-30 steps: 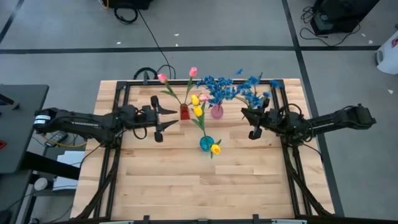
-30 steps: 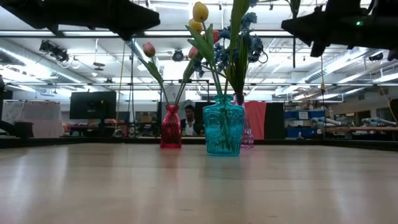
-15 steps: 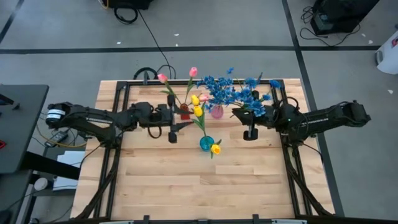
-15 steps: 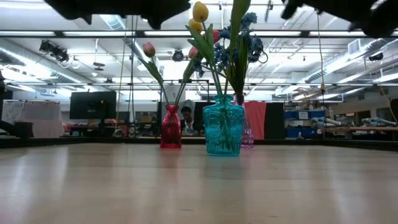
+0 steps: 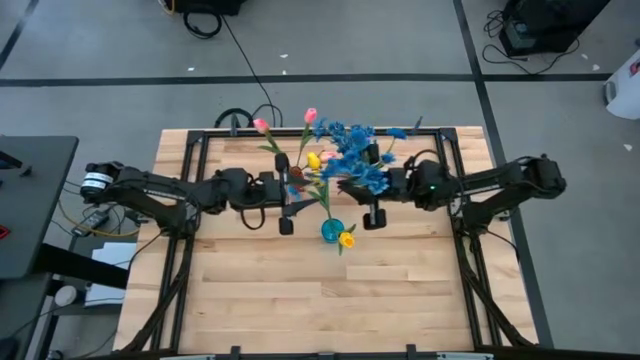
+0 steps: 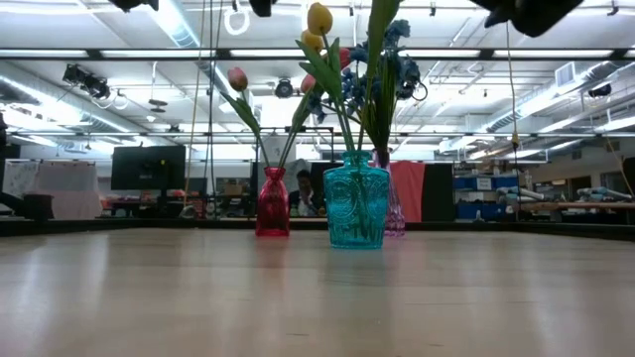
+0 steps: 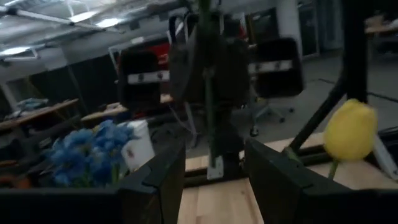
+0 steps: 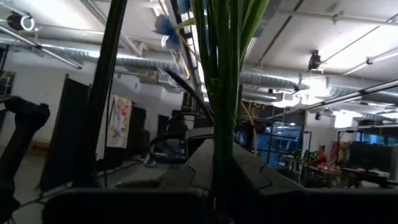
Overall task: Sort flowers into vase by color
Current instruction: Put the blue flowers into the pink vase
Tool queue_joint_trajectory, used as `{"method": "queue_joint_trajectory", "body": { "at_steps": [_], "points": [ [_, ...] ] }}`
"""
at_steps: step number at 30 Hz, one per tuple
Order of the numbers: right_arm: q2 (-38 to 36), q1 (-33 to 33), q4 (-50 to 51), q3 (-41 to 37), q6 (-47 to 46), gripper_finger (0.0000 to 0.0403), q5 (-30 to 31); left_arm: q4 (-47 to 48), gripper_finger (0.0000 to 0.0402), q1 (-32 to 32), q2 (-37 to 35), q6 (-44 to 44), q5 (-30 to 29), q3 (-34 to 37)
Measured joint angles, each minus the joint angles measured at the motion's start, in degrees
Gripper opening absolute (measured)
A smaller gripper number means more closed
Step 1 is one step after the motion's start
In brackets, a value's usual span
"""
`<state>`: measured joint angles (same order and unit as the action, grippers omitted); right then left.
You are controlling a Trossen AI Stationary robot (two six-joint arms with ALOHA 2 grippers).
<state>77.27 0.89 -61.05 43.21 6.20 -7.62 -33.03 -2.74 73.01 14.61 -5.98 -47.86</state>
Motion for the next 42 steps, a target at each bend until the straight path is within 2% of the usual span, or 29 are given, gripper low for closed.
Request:
{"method": "queue_joint_trajectory", "body": {
  "at_steps": [7,15,23,26,32,36,42],
  "points": [
    [5.8,-0.3,-0.2,5.8,-0.1,0.0038,-2.1,-0.3,0.0172,0.1,2.4,0.0,-3.4,-1.6],
    [7.9,-0.3,-1.1,8.3,1.3,0.0038,-2.0,-0.6,0.0171,0.1,2.7,0.1,-4.6,-1.6],
    [11.1,0.0,-5.5,8.5,2.5,0.0038,-0.8,-0.1,0.014,0.1,2.9,-0.2,-1.8,-1.6],
    [12.5,0.3,-7.1,8.5,2.4,0.0038,-0.8,-0.2,0.0137,-0.1,3.3,-0.2,-0.3,-1.6],
    [12.7,0.3,-8.0,8.5,2.4,0.0038,-1.0,-0.4,0.0133,0.0,3.7,-0.3,-1.0,-1.6],
    [12.7,0.3,-7.9,8.5,2.4,0.0038,-1.0,-0.9,0.011,0.0,3.7,-0.3,-1.3,-1.6],
    [12.7,0.3,-7.9,8.5,2.4,0.0038,-1.1,-1.0,0.0042,0.0,3.7,0.0,-1.3,-1.6]
  ]
}}
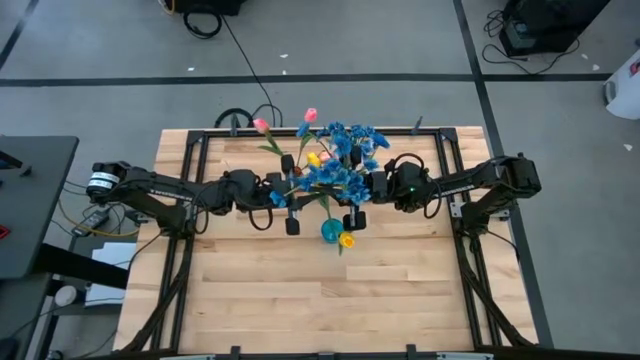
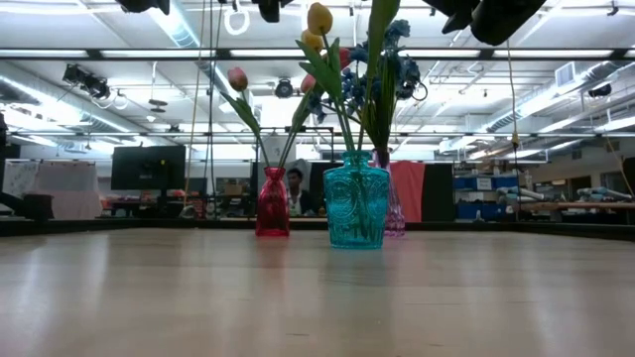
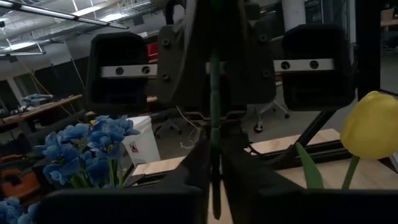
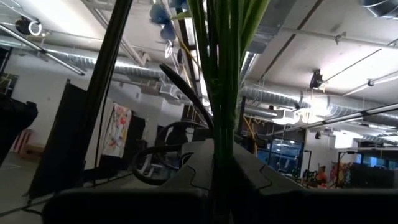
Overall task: Sort flowers into vase by color
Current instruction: Put the blue flowers into the pink vase
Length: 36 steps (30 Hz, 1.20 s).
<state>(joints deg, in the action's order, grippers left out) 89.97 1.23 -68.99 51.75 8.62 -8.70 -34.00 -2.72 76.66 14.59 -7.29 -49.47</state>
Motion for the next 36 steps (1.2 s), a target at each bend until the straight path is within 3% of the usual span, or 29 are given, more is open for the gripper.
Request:
{"method": "queue_joint_trajectory", "body": {
  "at_steps": [4,11,23,36],
  "points": [
    [0.0,0.0,0.0,0.0,0.0,0.0038,0.0,0.0,0.0011,0.0,0.0,0.0,0.0,0.0],
    [-0.1,0.0,0.7,0.0,-0.1,0.0048,0.0,0.4,0.0017,0.0,0.0,0.0,0.0,0.0],
    [-4.0,0.0,15.1,0.0,-3.0,0.0157,2.0,7.0,0.0018,0.0,-1.5,-1.3,0.0,0.1],
    [-8.8,-1.1,17.2,0.0,1.8,0.016,4.2,10.2,0.0018,0.1,-1.5,-2.6,0.0,0.1]
  ]
}}
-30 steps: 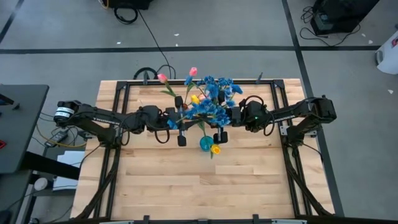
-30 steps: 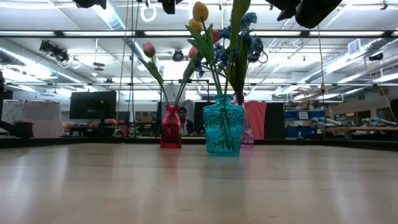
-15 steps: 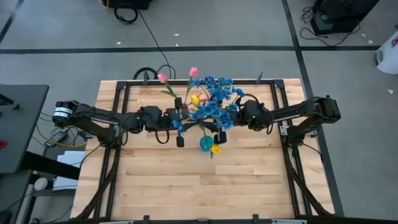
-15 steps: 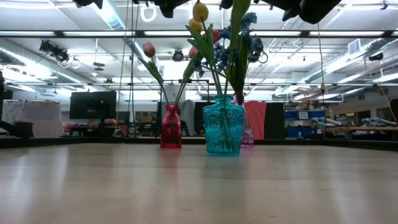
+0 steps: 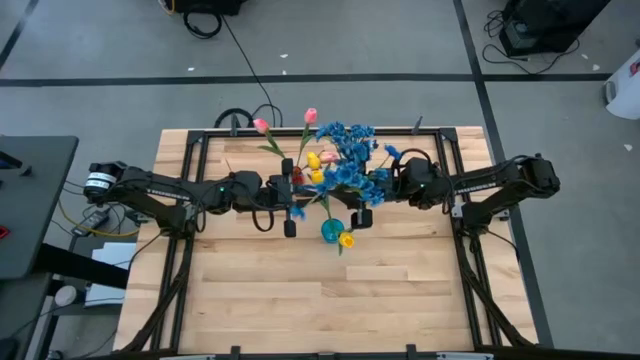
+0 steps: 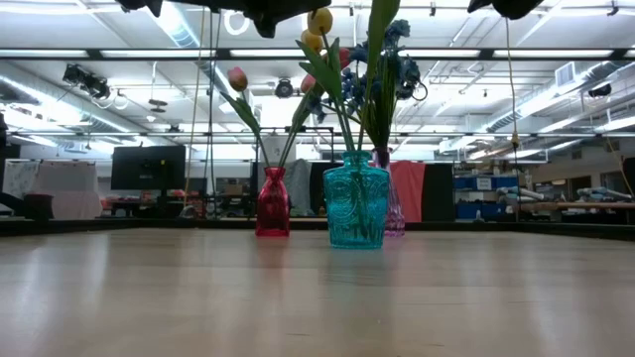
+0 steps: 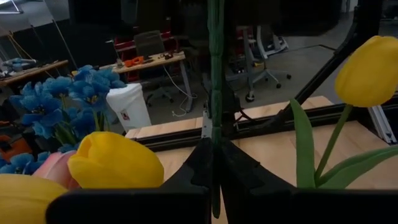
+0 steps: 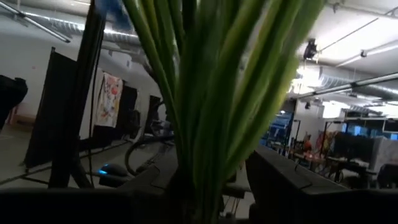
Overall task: Sort flowers into vase by color
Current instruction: Put the blue flowers into the pink vase
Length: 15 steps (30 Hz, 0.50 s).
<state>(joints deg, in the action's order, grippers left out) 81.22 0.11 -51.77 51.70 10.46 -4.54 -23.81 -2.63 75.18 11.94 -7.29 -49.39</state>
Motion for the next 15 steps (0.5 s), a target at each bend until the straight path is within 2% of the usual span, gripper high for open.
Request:
{"method": "queue_joint_trajectory", "body": {
  "at_steps": [8,15],
  "points": [
    [-2.4,-0.5,7.4,0.0,0.8,0.0158,0.0,3.5,0.0018,0.0,-2.8,-0.2,0.0,0.0],
    [-4.1,-0.5,9.1,0.0,1.5,0.0155,-1.1,3.8,0.0018,0.0,-3.5,-0.2,0.0,0.0]
  ]
}}
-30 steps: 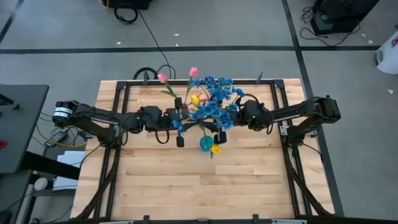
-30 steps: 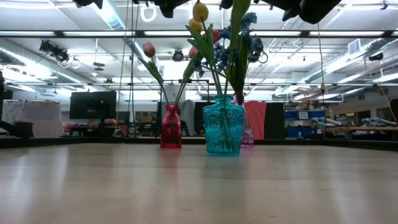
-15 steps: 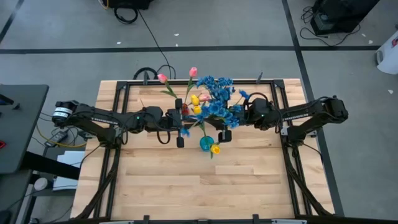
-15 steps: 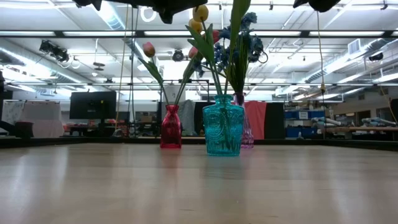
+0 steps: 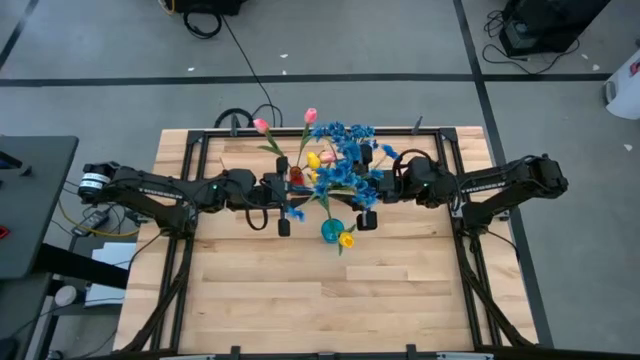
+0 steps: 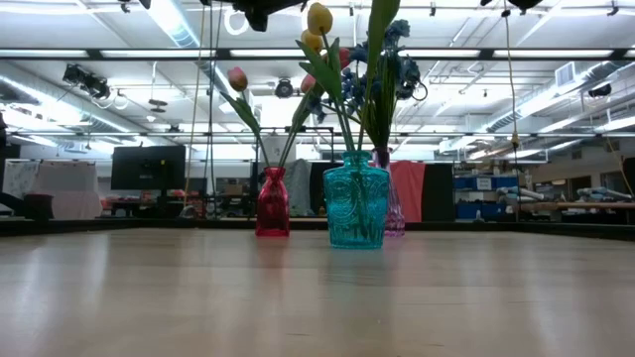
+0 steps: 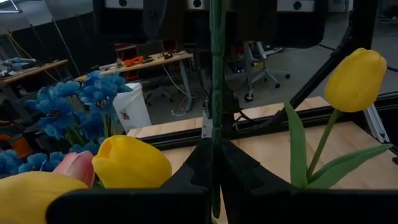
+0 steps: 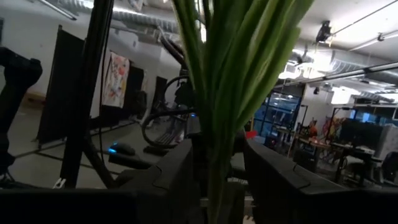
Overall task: Sort flowers into vase by color
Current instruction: Put the blue flowers into the pink vase
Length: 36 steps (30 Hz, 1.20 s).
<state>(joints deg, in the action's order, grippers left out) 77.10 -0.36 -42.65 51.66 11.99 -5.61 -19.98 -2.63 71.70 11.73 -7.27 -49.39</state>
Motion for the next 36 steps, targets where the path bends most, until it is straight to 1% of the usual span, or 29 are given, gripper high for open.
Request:
{"method": "queue_joint_trajectory", "body": {
  "at_steps": [4,7,16,20,22,25,27,30,32,36],
  "points": [
    [0.6,0.4,0.2,0.0,0.0,0.0144,0.0,0.1,0.0018,0.0,0.1,0.0,0.0,0.0],
    [1.0,0.5,-0.6,0.0,0.1,0.0124,0.0,0.1,0.0018,0.0,0.1,-0.1,0.0,0.0],
    [4.1,0.8,-3.3,0.0,1.7,0.0021,0.7,0.6,0.0019,0.1,0.2,-0.1,-0.4,0.0],
    [4.2,0.9,-3.3,0.0,1.5,0.002,1.2,0.8,0.003,0.1,0.2,0.1,-0.9,0.0],
    [4.2,1.0,-3.1,0.0,1.5,0.0026,1.6,0.8,0.0049,0.0,0.2,0.6,-1.7,0.0],
    [4.2,1.0,-2.4,0.0,1.2,0.003,1.9,0.9,0.0091,0.0,0.2,1.5,-3.6,0.0],
    [2.7,1.0,0.4,0.0,0.5,0.0028,2.0,1.4,0.012,0.0,0.0,1.6,-4.2,0.0],
    [-2.1,0.8,7.8,0.0,-0.3,0.0027,3.3,2.6,0.0153,0.0,-1.8,1.8,-4.7,0.0],
    [-6.0,0.4,13.7,0.0,-1.2,0.0028,4.3,5.4,0.0164,0.0,-3.8,1.8,-4.7,-0.1],
    [-14.2,0.4,28.0,0.1,-4.5,0.0035,3.2,8.3,0.017,-0.2,-7.1,1.5,-2.7,0.9]
  ]
}}
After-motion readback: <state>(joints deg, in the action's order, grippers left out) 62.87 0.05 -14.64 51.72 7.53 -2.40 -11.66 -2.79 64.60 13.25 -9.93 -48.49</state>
